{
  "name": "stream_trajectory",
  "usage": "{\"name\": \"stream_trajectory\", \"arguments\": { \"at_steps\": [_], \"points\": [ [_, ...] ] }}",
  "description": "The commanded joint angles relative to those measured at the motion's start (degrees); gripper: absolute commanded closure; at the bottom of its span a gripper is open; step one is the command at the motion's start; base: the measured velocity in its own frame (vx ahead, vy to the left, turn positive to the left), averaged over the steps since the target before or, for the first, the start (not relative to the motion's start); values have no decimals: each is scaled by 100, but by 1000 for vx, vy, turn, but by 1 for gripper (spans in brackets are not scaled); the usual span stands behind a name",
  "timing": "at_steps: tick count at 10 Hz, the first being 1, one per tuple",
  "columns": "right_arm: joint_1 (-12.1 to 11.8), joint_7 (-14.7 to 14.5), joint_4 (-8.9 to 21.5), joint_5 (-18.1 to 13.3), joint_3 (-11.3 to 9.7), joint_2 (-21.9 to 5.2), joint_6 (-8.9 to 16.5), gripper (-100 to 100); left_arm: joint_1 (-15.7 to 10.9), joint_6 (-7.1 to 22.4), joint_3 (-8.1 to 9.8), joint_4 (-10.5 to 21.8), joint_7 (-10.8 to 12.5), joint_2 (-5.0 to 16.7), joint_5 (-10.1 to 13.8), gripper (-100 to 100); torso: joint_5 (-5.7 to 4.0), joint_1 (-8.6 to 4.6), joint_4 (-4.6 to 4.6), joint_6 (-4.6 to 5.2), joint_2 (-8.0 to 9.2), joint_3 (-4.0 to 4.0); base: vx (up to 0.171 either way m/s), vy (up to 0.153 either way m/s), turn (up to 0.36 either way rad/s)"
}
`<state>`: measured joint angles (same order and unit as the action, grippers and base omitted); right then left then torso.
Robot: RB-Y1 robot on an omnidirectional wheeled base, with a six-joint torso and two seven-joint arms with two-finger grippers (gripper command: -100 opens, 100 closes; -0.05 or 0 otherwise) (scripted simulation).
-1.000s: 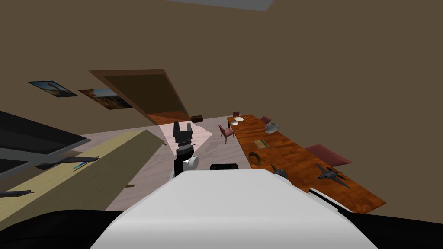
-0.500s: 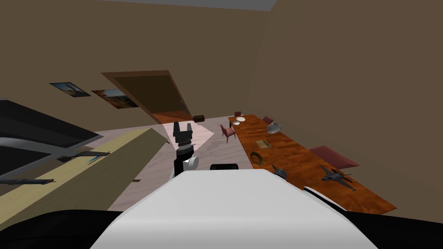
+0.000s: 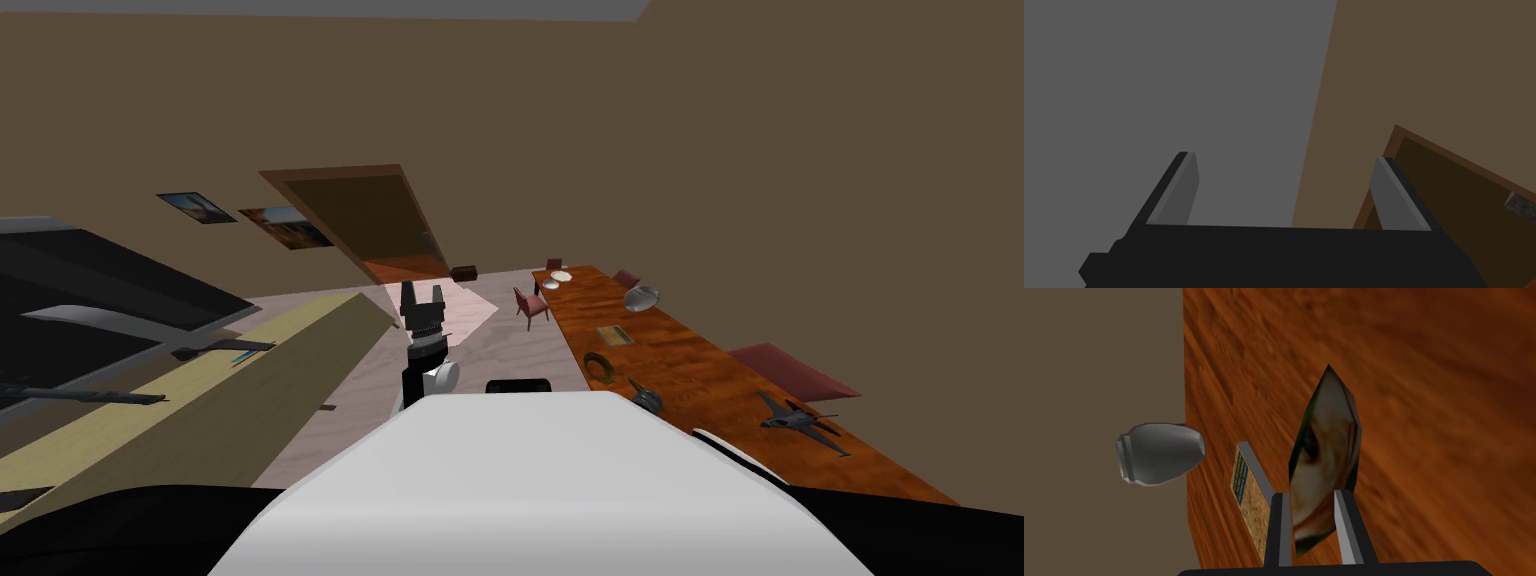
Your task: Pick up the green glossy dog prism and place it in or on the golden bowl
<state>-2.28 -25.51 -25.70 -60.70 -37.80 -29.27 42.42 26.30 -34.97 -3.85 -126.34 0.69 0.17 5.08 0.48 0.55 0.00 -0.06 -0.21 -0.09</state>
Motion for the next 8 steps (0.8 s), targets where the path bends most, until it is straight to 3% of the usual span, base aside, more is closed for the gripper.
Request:
{"name": "stream_trajectory", "arguments": {
  "at_steps": [1,8],
  "points": [
    [29,-129,76,-97,-31,89,250,100,0,0,0,0,0,0,0,0,0,0,0,0,0,0,5,56,108],
    [64,-695,253,-367,-102,343,967,100,1,0,0,0,0,0,0,0,5,2,-1,0,-11,-5,22,56,101]
  ]
}}
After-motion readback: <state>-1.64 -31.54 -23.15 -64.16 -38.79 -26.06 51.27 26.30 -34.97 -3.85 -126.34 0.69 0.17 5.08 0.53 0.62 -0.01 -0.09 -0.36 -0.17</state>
